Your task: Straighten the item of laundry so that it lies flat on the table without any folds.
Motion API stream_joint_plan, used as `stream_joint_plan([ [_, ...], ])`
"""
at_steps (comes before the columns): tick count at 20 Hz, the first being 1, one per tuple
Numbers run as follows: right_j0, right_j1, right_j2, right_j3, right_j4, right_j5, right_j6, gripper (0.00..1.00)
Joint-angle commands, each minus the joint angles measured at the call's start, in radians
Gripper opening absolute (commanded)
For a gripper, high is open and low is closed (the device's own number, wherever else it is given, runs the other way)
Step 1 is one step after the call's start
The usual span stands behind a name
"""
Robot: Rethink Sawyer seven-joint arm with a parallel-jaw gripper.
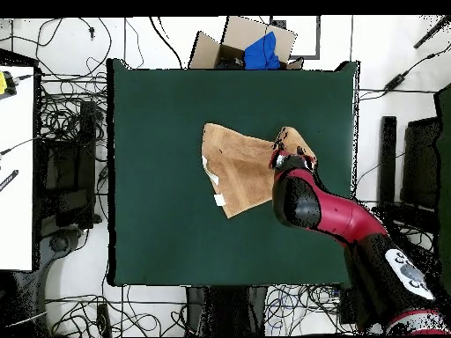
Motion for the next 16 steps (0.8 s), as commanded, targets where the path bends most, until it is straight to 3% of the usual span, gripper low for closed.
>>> stream_joint_plan([
  [1,0.03,0.028,0.029,0.045,-0.045,-0.027,0.148,1.0],
  [16,0.15,0.082,-0.011,0.026,0.039,-0.094,0.223,1.0],
])
